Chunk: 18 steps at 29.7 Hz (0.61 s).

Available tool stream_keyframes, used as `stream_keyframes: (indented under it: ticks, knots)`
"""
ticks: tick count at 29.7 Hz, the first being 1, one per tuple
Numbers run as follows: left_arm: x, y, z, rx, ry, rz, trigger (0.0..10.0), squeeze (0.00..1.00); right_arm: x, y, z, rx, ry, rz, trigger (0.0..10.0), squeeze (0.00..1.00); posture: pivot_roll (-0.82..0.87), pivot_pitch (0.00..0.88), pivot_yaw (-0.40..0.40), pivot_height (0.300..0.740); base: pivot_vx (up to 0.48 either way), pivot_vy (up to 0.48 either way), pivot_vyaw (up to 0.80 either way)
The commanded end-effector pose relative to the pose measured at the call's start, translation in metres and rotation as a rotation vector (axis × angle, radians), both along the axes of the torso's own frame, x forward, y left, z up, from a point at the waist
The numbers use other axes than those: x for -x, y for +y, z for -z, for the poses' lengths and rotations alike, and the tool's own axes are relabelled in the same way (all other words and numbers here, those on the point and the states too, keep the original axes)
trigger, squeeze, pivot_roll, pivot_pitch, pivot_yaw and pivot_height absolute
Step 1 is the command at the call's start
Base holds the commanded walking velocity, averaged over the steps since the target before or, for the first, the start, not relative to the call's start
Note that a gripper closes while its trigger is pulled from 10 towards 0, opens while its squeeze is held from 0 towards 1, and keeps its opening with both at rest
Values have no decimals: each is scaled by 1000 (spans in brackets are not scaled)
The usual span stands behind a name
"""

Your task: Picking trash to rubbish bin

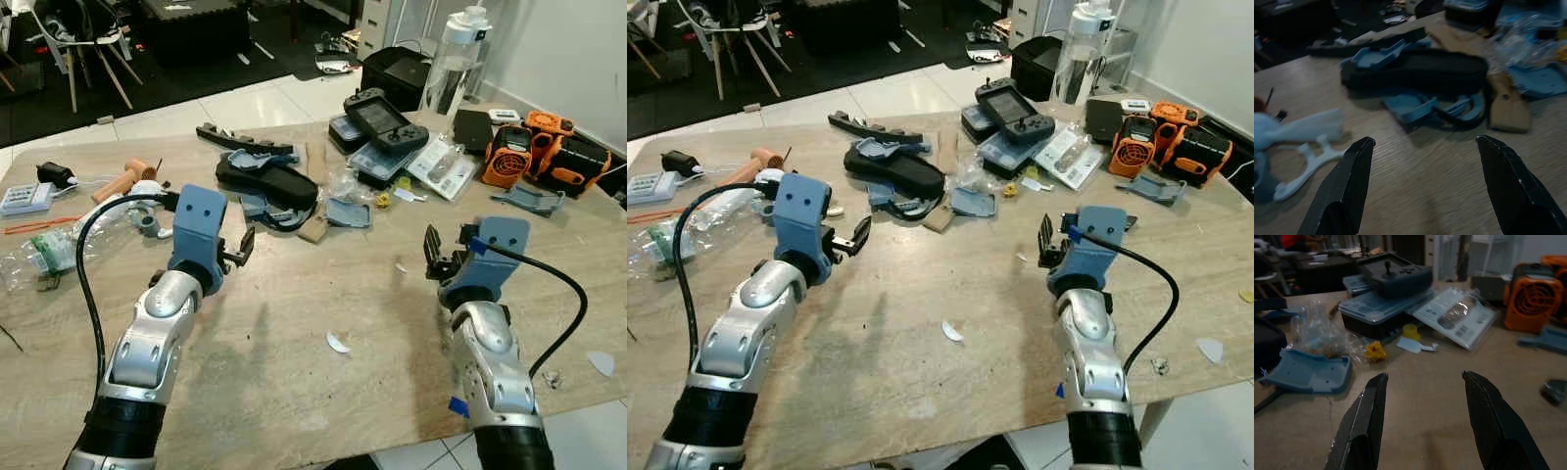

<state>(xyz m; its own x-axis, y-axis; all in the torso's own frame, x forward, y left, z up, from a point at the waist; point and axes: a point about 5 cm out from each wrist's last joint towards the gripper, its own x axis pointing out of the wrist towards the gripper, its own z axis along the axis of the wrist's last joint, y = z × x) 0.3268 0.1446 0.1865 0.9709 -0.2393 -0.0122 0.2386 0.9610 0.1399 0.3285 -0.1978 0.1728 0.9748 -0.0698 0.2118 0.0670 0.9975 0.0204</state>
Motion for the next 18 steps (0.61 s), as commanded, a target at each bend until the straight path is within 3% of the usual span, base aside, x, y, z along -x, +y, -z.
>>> stream_keyframes:
  ticks: [1,3,4,12,18]
  knots:
    - [-3,-1,0,-37,-6,28,10000,0,-7,-1,5,5,15,-57,10000,86,-10,181,67,740,0,0,0]
    - [-4,-2,-2,-41,-13,39,10000,0,-11,-1,5,18,21,-84,10000,86,-10,181,67,740,0,0,0]
    - [-6,-4,-5,-40,-29,69,10000,0,-19,0,3,37,25,-157,10000,1000,1,199,71,740,0,0,0]
    - [-3,-21,-14,-30,-76,232,10000,0,-37,6,-11,156,16,-347,10000,1000,16,256,53,740,0,0,0]
    - [-2,-27,-20,-17,-97,257,10000,0,-47,3,-19,220,12,-408,10000,1000,25,310,36,740,0,0,0]
